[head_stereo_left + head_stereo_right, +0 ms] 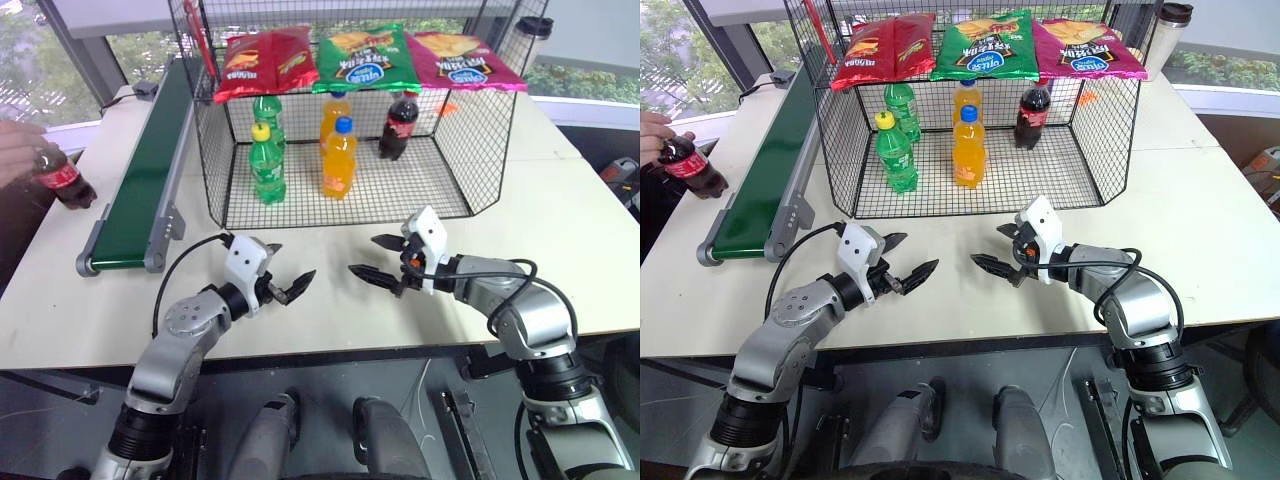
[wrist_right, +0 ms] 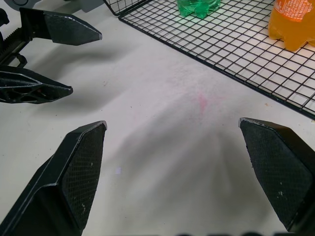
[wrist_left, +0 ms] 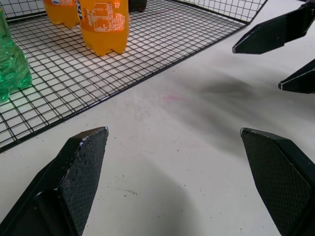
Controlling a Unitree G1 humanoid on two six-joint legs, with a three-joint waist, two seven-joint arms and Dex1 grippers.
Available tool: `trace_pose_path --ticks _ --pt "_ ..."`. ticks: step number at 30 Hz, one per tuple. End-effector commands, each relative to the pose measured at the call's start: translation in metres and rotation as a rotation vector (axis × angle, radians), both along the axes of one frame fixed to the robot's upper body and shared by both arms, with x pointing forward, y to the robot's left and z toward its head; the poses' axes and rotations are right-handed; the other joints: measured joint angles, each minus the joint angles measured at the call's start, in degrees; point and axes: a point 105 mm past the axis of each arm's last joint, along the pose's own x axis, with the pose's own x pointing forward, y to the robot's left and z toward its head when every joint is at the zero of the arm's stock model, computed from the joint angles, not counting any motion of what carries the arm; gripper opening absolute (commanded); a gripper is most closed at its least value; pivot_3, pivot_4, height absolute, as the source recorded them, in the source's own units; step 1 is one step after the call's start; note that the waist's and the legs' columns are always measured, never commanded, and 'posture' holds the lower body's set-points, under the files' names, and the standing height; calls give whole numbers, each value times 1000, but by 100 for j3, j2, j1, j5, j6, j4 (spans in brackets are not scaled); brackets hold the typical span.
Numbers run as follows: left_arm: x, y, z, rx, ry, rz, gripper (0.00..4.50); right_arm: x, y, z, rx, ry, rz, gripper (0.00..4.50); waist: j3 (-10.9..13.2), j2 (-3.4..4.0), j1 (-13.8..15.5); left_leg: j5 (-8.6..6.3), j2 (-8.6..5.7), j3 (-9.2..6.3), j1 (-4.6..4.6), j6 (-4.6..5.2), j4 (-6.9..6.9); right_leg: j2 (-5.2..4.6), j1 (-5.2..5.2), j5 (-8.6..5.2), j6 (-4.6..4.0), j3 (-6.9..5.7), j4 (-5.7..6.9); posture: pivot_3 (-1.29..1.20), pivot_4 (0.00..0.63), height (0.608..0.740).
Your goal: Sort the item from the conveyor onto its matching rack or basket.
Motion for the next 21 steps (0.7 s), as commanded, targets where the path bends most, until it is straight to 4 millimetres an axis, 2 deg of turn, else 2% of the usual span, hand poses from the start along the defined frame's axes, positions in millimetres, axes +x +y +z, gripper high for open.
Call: trace_pose_path --ticks 1,21 --pt "-1 0 12 0 -82 -4 4500 -2 4 11 5 -45 25 4454 0 0 0 0 0 0 0 0 0 0 0 0 0 0 0 0 150 738" --pt "-2 -1 9 9 -60 0 4500 -2 4 11 3 -45 25 4454 0 0 0 0 0 0 0 0 0 0 0 0 0 0 -1 0 150 738"
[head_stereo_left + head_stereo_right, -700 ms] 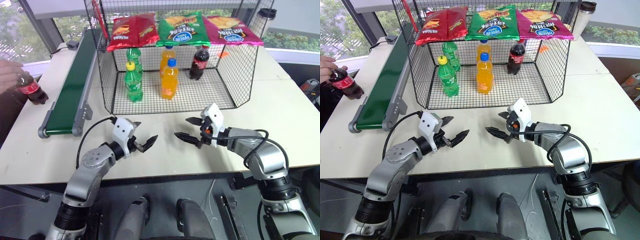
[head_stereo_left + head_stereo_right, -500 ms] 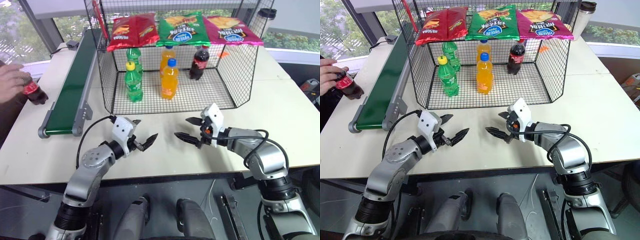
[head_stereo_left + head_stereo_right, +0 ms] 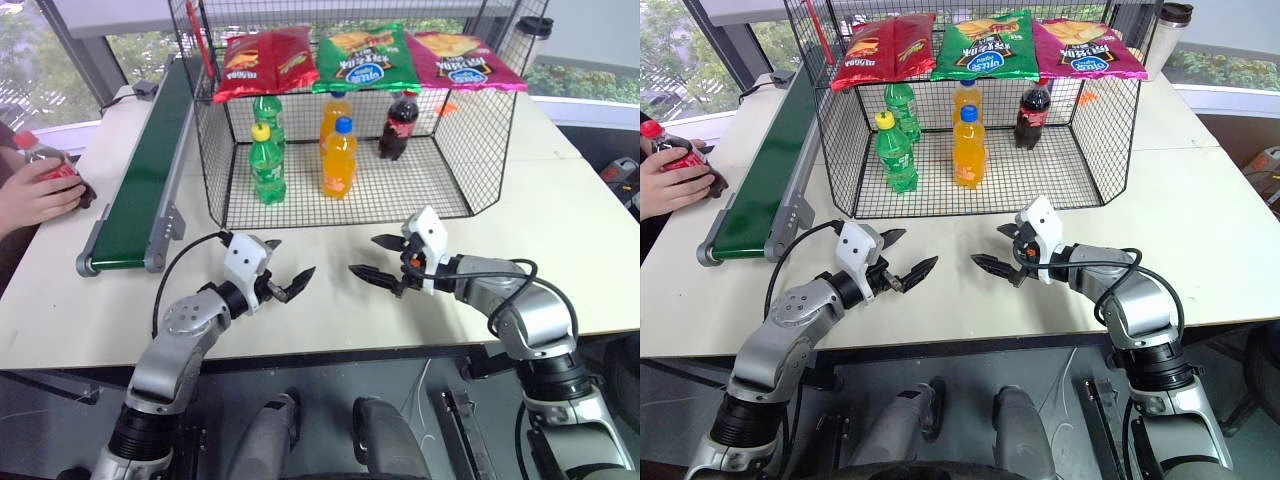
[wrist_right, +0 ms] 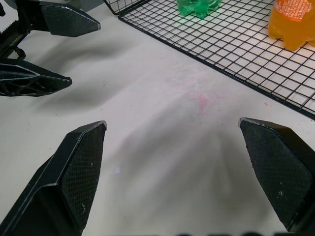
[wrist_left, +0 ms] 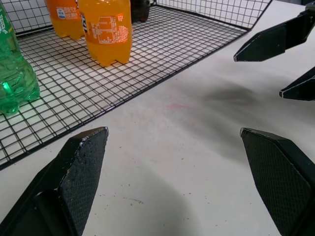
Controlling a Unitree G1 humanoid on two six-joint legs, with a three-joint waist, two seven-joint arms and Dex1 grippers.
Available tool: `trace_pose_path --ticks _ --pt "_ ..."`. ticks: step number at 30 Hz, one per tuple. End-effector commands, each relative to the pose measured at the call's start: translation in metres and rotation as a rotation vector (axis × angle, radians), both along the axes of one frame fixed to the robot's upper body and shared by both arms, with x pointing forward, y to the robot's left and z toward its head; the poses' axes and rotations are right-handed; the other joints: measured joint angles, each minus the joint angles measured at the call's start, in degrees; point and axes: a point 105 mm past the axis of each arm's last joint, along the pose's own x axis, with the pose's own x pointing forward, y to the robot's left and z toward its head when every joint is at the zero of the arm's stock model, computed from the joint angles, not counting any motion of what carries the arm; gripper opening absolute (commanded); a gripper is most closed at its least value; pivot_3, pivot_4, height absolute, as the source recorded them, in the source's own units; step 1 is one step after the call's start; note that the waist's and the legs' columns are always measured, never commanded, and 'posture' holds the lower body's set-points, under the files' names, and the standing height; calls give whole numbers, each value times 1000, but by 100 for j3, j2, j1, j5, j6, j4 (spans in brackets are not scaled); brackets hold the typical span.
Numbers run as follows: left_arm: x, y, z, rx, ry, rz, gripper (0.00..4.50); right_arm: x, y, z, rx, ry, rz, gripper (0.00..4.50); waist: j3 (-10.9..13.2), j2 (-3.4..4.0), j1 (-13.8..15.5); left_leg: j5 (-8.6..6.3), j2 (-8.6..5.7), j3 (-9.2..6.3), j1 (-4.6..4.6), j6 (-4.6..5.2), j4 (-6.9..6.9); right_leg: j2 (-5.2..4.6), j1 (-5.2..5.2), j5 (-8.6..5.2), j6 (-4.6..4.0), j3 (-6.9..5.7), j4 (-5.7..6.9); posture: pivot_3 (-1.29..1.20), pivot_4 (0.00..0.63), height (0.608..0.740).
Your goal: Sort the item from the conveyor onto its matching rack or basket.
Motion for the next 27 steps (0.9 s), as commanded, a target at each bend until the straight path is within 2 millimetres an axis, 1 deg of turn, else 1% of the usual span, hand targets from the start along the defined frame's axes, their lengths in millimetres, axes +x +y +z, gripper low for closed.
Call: trace_pose_path --ticks 1,27 --pt "-2 -2 5 2 -26 -8 4500 -2 4 11 5 -45 26 4454 0 0 0 0 0 0 0 0 0 0 0 0 0 0 0 0 150 738" --pt "-1 -3 5 4 -24 -9 4500 -2 5 12 7 -45 31 4454 0 0 0 0 0 0 0 0 0 0 0 0 0 0 0 0 150 738"
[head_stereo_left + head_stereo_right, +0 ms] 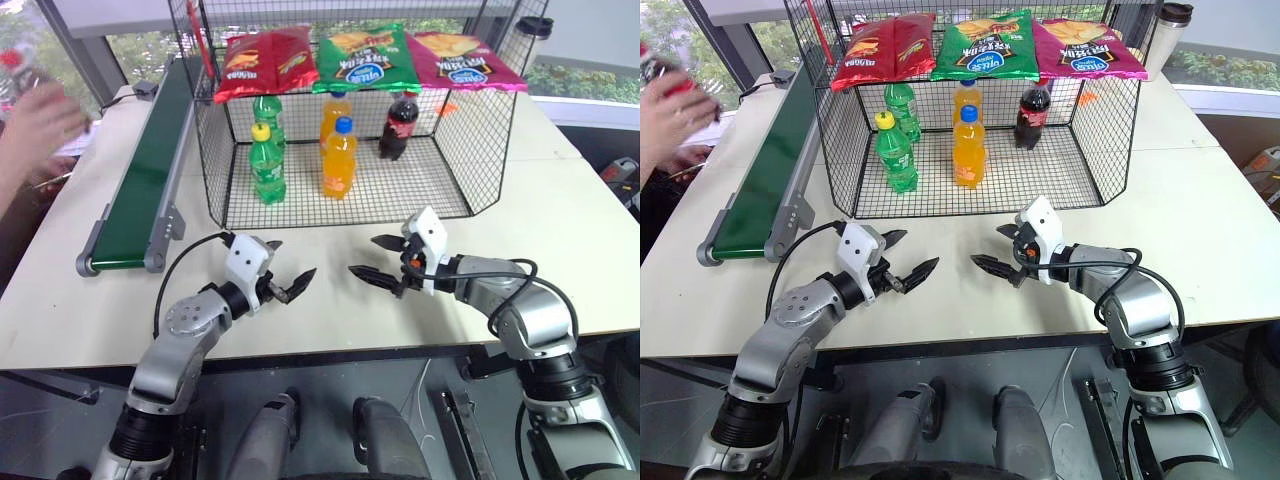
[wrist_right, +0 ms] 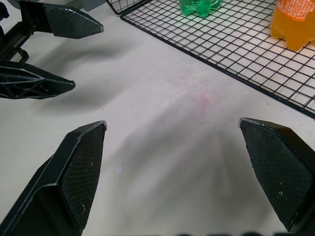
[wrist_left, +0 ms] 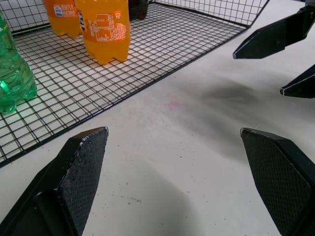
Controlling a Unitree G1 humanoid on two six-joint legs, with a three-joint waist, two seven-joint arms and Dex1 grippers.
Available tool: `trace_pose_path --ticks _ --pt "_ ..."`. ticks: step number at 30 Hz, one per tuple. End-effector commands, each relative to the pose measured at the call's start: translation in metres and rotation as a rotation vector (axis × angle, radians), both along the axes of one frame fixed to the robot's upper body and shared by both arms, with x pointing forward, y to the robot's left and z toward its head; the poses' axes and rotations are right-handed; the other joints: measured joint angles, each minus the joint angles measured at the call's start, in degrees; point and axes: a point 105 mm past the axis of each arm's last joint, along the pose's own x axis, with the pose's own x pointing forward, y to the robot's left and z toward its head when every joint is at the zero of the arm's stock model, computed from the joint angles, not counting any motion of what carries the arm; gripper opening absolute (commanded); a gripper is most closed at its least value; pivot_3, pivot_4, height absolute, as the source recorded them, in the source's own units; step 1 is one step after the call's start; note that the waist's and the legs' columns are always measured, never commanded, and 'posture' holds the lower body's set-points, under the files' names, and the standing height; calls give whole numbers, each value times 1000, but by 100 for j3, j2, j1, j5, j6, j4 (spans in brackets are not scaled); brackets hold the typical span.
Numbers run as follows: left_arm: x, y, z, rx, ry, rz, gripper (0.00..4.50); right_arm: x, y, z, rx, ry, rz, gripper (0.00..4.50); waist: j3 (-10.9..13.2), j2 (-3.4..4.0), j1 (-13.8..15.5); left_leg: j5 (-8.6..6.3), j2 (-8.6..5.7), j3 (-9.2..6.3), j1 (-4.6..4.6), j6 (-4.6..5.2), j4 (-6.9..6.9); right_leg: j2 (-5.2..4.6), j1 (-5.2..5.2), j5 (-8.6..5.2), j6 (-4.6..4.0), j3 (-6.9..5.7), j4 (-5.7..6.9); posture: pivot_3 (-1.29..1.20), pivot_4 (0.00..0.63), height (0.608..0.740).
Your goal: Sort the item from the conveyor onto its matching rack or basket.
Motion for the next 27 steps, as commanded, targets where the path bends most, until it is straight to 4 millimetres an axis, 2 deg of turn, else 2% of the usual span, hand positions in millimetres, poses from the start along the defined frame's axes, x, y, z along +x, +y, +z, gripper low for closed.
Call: trace_pose_path --ticks 1,23,27 --pt "-1 -1 7 -2 -28 -6 4500 -1 5 12 8 -47 23 4454 0 0 0 0 0 0 0 0 0 0 0 0 0 0 0 0 150 738" --pt "-2 2 11 1 -40 -10 4500 -6 8 18 22 -49 63 4454 0 0 0 0 0 0 0 0 0 0 0 0 0 0 0 0 150 738" --pt "-3 10 23 12 -74 4 4500 -12 15 27 22 -81 113 4454 0 0 -2 0 0 0 0 0 0 0 0 0 0 0 0 0 150 738"
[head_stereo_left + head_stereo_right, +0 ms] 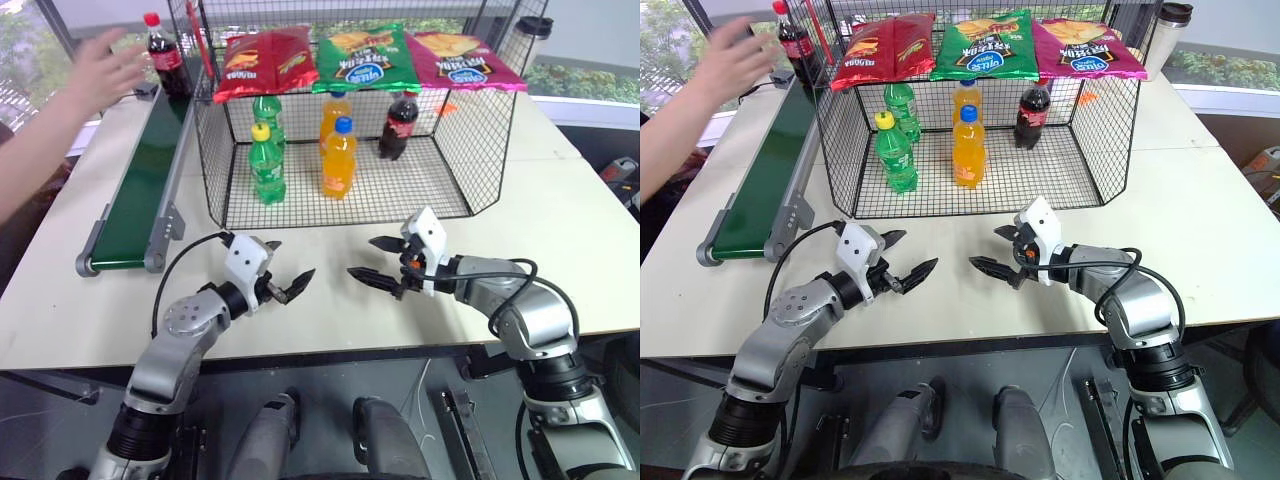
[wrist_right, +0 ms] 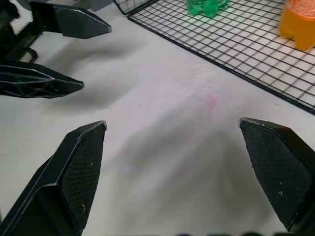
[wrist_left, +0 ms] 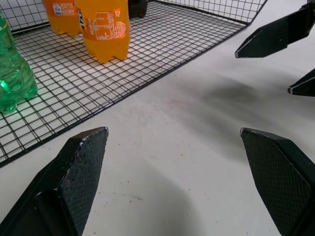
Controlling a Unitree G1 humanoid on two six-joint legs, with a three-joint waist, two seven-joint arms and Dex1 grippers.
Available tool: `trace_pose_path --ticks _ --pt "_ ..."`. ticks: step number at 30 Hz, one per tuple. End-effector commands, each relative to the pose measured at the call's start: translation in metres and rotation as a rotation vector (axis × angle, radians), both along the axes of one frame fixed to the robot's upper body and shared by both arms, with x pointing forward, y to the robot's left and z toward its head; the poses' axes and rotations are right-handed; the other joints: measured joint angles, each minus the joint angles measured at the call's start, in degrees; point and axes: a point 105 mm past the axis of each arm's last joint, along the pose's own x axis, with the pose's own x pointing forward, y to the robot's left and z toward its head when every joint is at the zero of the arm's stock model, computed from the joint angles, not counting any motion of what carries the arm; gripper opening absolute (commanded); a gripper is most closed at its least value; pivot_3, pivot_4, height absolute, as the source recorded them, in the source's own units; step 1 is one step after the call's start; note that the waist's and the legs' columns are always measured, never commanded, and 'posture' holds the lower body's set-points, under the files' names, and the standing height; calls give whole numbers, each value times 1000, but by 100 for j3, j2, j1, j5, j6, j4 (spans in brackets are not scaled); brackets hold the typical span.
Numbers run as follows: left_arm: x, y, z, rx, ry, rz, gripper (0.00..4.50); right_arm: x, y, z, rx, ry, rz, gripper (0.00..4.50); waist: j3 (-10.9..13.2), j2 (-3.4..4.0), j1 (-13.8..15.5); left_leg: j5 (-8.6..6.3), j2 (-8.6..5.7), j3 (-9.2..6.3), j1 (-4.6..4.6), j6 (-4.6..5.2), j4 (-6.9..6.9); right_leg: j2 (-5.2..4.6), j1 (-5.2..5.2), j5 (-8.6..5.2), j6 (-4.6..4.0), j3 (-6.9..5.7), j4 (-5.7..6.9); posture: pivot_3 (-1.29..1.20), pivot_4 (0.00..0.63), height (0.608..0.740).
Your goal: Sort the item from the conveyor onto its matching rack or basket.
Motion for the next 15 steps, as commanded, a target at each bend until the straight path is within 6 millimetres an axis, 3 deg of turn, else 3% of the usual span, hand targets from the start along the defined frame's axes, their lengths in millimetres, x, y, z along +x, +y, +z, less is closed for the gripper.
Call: trace_pose_path --ticks 1,5,10,15 --pt "-4 11 28 1 -89 16 4500 -9 13 28 17 -93 92 4454 0 0 -2 0 0 0 0 0 0 0 0 0 0 0 0 0 150 738" --pt "-9 31 51 -3 -126 51 4500 -18 21 43 24 -131 159 4454 0 1 -19 0 4 -3 -1 0 -3 2 -3 0 0 -1 0 0 150 738" --pt "-11 90 89 -45 -169 231 4500 -30 37 65 33 -199 277 4454 0 0 -22 0 5 -4 0 0 -6 2 -5 -1 1 -3 0 0 150 738" --pt "-13 134 101 -84 -172 399 4500 -34 46 74 40 -226 333 4454 0 -1 -1 0 6 -3 0 0 -6 2 -3 0 -1 -4 -4 0 150 738"
